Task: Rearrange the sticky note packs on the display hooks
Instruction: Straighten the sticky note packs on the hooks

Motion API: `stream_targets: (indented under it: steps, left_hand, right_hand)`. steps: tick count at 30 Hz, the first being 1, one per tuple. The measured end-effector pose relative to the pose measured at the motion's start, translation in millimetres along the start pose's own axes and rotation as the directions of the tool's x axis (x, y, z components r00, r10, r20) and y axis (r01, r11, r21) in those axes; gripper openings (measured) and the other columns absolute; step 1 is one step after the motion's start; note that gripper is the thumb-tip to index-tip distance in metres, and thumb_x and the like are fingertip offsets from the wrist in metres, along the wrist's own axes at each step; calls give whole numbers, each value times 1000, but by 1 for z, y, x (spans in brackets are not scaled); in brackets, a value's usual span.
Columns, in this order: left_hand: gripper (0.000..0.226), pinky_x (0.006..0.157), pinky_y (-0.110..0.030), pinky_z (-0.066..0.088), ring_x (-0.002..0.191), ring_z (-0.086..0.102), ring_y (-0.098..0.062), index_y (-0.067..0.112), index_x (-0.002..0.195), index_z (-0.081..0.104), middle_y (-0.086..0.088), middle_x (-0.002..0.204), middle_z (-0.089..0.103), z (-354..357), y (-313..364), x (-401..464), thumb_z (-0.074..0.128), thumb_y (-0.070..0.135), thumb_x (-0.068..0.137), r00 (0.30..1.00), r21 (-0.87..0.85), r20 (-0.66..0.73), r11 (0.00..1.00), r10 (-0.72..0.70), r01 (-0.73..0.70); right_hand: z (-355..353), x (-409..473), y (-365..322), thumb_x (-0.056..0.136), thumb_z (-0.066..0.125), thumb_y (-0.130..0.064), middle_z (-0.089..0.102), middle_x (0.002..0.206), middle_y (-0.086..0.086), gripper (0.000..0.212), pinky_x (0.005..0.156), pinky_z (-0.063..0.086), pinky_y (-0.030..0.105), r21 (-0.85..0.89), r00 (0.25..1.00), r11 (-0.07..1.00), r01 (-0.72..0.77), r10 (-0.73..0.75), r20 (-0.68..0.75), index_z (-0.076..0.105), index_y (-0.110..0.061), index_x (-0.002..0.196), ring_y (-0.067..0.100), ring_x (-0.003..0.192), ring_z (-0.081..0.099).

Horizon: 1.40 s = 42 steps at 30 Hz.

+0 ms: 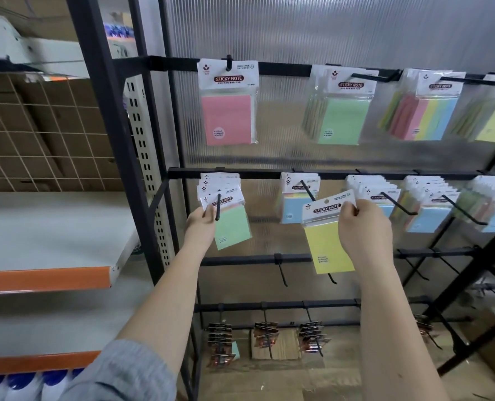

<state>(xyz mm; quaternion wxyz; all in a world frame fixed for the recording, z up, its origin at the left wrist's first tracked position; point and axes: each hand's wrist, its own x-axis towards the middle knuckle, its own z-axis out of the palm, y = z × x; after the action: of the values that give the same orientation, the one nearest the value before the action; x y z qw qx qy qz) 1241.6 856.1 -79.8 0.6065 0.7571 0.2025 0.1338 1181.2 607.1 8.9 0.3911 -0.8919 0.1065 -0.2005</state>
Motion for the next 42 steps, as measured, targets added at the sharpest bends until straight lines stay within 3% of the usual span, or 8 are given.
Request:
stream_targets:
  steps: [7, 12, 15, 18, 22, 27, 36, 42]
  left_hand:
    - [34, 50, -24, 28, 60, 40, -10, 17, 87, 48, 3, 71, 44, -8, 8, -26, 26, 39, 102, 992, 82, -36, 990, 120, -116]
    - [43, 51, -27, 29, 57, 40, -12, 13, 67, 42, 1, 62, 44, -19, 12, -46, 30, 36, 102, 956, 119, -121, 960, 266, -252]
    - [45, 50, -24, 30, 57, 44, -11, 5, 71, 45, -8, 65, 50, -26, 11, -55, 31, 34, 101, 946, 159, -88, 942, 312, -296]
    - [43, 42, -12, 29, 48, 48, 1, 12, 65, 40, 3, 59, 48, -34, 10, -60, 32, 33, 101, 940, 206, -44, 924, 337, -322]
    - [43, 52, -29, 35, 59, 54, -15, 6, 73, 47, -2, 67, 58, -48, 17, -59, 32, 36, 100, 941, 204, 59, 919, 333, -338]
    - [42, 42, -14, 29, 50, 51, 1, 14, 67, 42, 10, 62, 54, -62, 29, -58, 32, 38, 100, 913, 280, 112, 869, 393, -408]
    - [43, 49, -30, 31, 53, 44, -18, 17, 64, 37, -2, 61, 51, -68, 53, -53, 31, 40, 100, 875, 354, 126, 803, 467, -479]
    - [43, 47, -30, 25, 50, 36, -12, 20, 60, 30, 6, 55, 43, -43, 77, -58, 35, 36, 99, 809, 266, 103, 768, 578, -583]
  right_hand:
    - [3, -4, -3, 99, 35, -21, 45, 63, 4, 36, 48, 26, 30, 36, 999, 999, 22, -21, -41, 34, -13, 65, 14, 56, 37]
    - [2, -7, -7, 100, 39, -29, 43, 60, -2, 37, 48, 26, 28, 70, 991, 996, 54, -45, -126, 34, -17, 65, 17, 58, 38]
    - [4, -11, -11, 100, 39, -31, 39, 59, -8, 40, 46, 23, 20, 75, 979, 994, 76, -61, -193, 29, -28, 62, 9, 54, 37]
    - [8, -18, -16, 100, 39, -31, 40, 59, -8, 41, 43, 24, 17, 99, 968, 992, 78, -52, -245, 26, -29, 61, 7, 53, 37]
    - [15, -29, -19, 100, 39, -31, 41, 58, -4, 41, 44, 26, 15, 126, 952, 990, 68, -26, -305, 32, -21, 61, 8, 53, 38]
    - [21, -44, -22, 100, 38, -34, 45, 60, -5, 40, 46, 25, 22, 151, 942, 988, 18, 34, -333, 36, -17, 64, 7, 54, 40]
    - [10, -57, -22, 100, 39, -32, 42, 56, -5, 42, 47, 29, 11, 246, 878, 969, 29, 93, -470, 39, -13, 63, 8, 50, 36]
    - [-9, -45, -16, 99, 39, -31, 32, 55, -6, 45, 47, 26, 20, 261, 854, 963, 66, 81, -513, 28, -21, 57, 9, 49, 33]
